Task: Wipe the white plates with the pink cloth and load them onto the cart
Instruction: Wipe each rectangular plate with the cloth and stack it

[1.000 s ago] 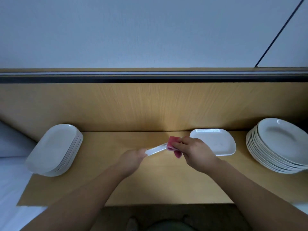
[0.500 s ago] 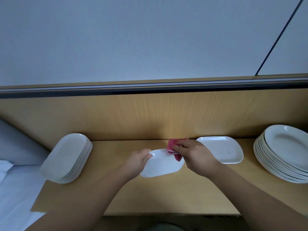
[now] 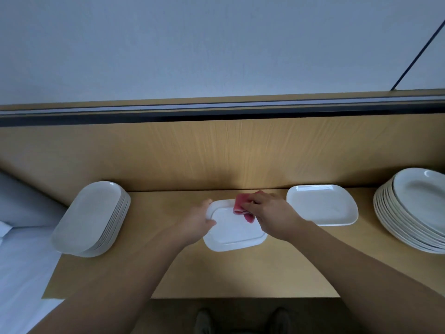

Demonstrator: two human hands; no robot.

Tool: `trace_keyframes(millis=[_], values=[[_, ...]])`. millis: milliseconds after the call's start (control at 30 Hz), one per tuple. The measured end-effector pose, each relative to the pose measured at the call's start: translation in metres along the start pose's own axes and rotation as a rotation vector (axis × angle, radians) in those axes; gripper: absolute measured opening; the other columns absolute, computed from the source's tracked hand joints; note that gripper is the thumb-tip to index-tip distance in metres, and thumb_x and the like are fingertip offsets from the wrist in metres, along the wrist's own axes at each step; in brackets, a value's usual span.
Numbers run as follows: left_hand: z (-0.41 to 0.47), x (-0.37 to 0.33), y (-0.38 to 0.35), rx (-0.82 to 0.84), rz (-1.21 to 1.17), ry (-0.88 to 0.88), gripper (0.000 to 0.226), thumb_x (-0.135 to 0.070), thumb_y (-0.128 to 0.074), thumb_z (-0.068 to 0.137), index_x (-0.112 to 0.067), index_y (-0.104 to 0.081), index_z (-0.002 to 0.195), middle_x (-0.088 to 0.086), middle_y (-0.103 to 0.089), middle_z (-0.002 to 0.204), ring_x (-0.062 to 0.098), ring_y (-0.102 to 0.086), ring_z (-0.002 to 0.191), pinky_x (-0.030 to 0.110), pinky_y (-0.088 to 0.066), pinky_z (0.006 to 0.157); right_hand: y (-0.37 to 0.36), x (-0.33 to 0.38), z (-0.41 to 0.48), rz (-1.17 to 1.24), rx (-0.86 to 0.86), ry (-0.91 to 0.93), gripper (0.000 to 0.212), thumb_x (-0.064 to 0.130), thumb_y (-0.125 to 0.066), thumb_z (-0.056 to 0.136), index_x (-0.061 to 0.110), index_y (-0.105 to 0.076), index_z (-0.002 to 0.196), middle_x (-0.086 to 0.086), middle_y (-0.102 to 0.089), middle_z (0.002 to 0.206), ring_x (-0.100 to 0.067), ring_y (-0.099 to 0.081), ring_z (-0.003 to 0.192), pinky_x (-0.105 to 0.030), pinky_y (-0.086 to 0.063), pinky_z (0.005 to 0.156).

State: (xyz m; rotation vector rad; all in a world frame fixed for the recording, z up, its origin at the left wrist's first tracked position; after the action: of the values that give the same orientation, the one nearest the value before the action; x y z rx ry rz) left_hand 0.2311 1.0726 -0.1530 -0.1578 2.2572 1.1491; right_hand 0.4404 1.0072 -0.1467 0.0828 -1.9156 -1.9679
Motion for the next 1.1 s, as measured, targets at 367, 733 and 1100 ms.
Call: trace_keyframes(millis=[367, 733, 1100], values=[[0.010, 0.006, -0.012, -0.018, -0.048, 0.001, 0.037, -0.018, -0.057, 0.093, -0.013, -0.048, 0.129, 0.005, -0.061, 0.116, 0.020, -0.057, 0.103, 0.034, -0.048, 0.087, -0.038, 0.028, 0.039, -0.052, 0.287, 0.043, 0.066, 0.010, -0.045, 0.095, 0.025, -0.018, 0.153, 0.007, -0.016, 0.160, -0.023, -0.020, 0.143, -0.035, -0.017, 0.116], [0.010, 0.010, -0.015, -0.075, -0.010, 0.017, 0.026, -0.018, -0.058, 0.090, -0.018, -0.054, 0.116, 0.000, -0.061, 0.105, 0.019, -0.059, 0.094, 0.038, -0.051, 0.084, -0.043, -0.017, 0.016, 0.006, 0.273, -0.063, 0.065, 0.007, -0.043, 0.095, 0.029, -0.023, 0.152, 0.014, -0.021, 0.158, -0.018, -0.030, 0.137, -0.032, -0.040, 0.100], [0.012, 0.016, -0.019, -0.081, -0.092, 0.078, 0.024, -0.016, -0.061, 0.087, -0.016, -0.057, 0.111, 0.001, -0.063, 0.102, 0.020, -0.061, 0.094, 0.041, -0.053, 0.084, -0.060, -0.036, -0.030, 0.193, 0.180, -0.300, 0.028, 0.051, -0.036, 0.100, 0.035, -0.060, 0.102, 0.021, -0.064, 0.074, -0.024, -0.059, 0.051, -0.032, -0.051, 0.057]])
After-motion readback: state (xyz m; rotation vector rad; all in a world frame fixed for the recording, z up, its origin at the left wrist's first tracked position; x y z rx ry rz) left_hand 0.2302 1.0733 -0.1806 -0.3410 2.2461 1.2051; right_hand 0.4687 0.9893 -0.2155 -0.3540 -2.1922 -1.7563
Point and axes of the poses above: each hand's wrist, its own z-axis towards the middle knuckle, its own y-axis out of the back of the hand, x = y × z, the point moved 3 cm from there along z, towards the middle knuckle
